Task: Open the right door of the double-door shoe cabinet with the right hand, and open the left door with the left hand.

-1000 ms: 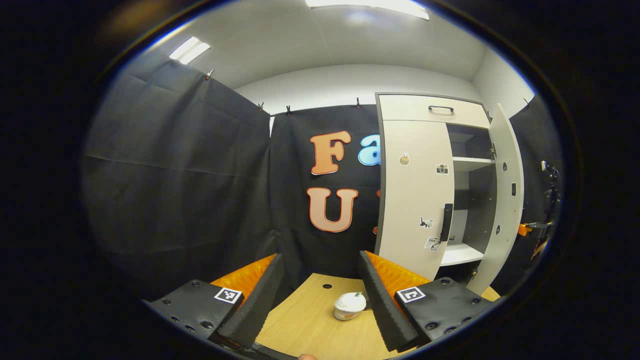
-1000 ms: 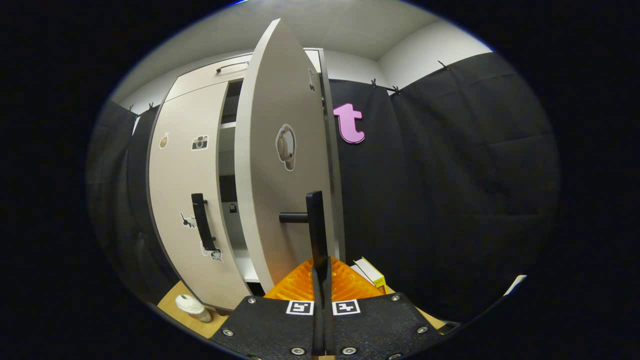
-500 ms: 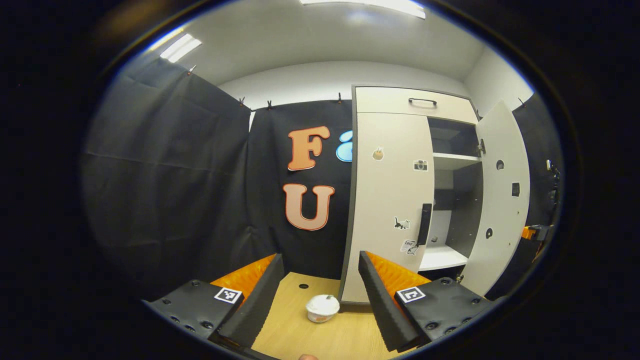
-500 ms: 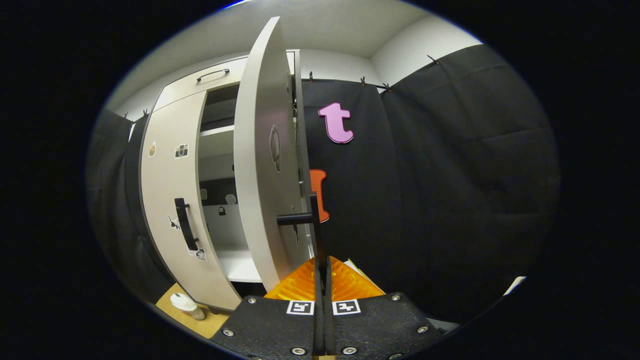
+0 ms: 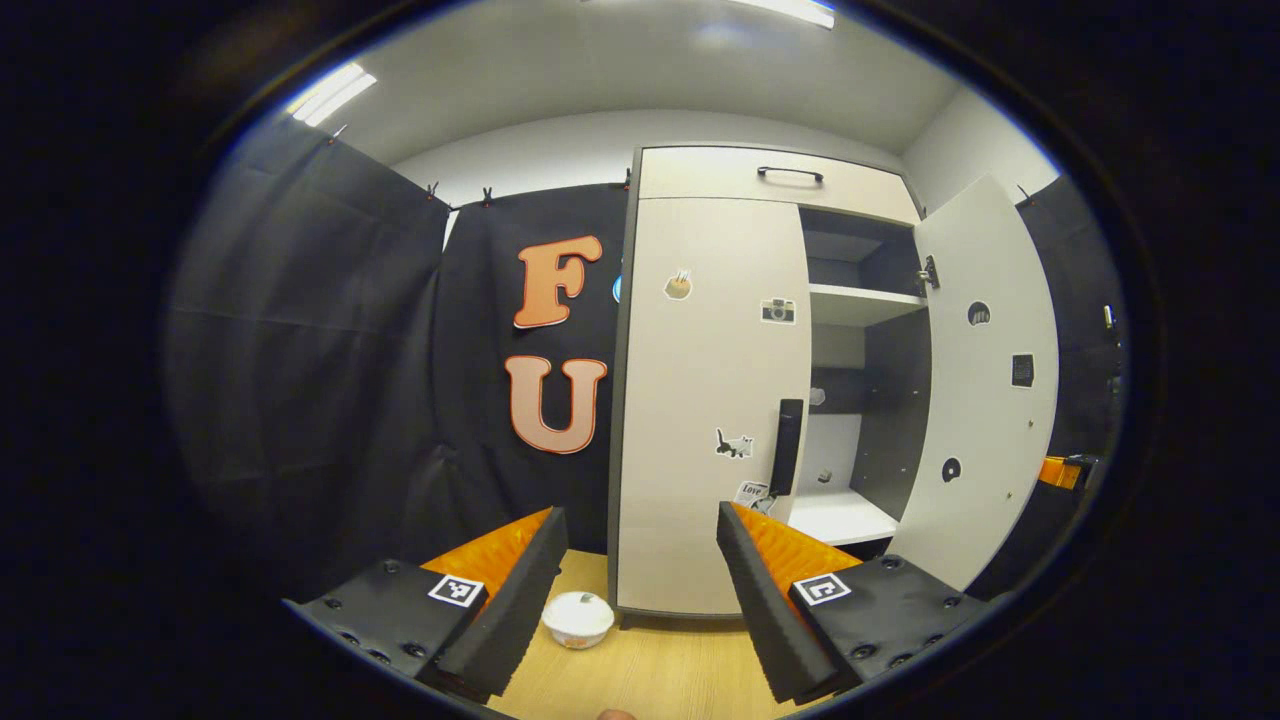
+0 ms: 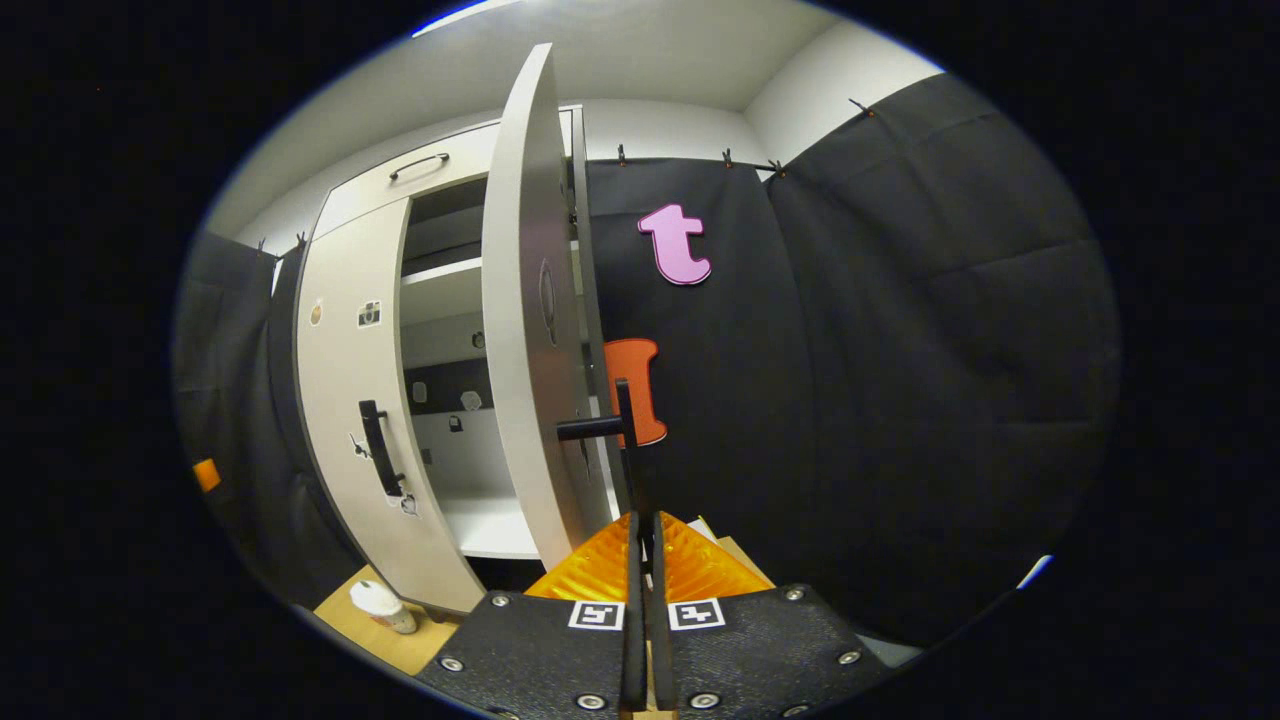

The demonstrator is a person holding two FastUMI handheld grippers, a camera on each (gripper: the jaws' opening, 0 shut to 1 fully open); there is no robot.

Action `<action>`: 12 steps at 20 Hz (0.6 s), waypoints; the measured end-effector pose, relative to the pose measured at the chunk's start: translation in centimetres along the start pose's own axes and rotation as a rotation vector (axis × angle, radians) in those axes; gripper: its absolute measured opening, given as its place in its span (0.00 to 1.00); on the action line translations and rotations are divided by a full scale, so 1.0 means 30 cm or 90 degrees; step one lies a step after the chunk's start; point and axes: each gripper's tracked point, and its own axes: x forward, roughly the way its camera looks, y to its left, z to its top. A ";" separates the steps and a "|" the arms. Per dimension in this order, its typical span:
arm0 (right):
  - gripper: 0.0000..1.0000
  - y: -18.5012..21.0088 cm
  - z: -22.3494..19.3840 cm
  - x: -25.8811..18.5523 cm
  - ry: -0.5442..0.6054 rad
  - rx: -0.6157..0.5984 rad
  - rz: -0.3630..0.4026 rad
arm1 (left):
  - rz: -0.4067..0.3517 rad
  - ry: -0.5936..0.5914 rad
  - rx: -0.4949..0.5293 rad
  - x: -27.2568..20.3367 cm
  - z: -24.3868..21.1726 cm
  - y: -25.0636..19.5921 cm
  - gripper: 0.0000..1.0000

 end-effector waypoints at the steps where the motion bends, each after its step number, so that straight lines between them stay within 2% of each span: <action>1: 0.03 -0.007 0.000 -0.006 0.000 0.004 0.001 | -0.008 0.001 -0.001 0.024 -0.002 -0.034 0.95; 4: 0.04 -0.082 0.015 -0.029 -0.013 -0.014 -0.033 | -0.033 0.006 -0.001 0.105 -0.011 -0.139 0.98; 5: 0.05 -0.112 0.017 -0.038 -0.014 -0.018 -0.051 | -0.041 0.007 0.002 0.133 -0.015 -0.174 0.95; 6: 0.09 -0.135 0.017 -0.050 -0.013 -0.023 -0.068 | -0.048 0.010 0.007 0.162 -0.024 -0.207 0.95; 7: 0.18 -0.158 0.016 -0.060 -0.013 -0.030 -0.084 | -0.053 0.010 0.009 0.186 -0.028 -0.235 0.95; 8: 0.18 -0.190 0.020 -0.066 -0.015 -0.039 -0.097 | -0.062 0.010 0.007 0.211 -0.030 -0.269 0.95; 9: 0.35 -0.215 0.022 -0.071 -0.016 -0.044 -0.107 | -0.071 0.012 0.004 0.237 -0.035 -0.302 0.96; 10: 0.42 -0.237 0.018 -0.074 -0.013 -0.044 -0.114 | -0.078 0.014 0.002 0.267 -0.042 -0.330 0.98; 11: 0.55 -0.256 0.010 -0.078 -0.008 -0.039 -0.122 | -0.083 0.012 0.003 0.294 -0.039 -0.354 0.98; 12: 0.77 -0.273 0.004 -0.079 -0.003 -0.032 -0.129 | -0.085 0.006 0.004 0.317 -0.032 -0.378 0.97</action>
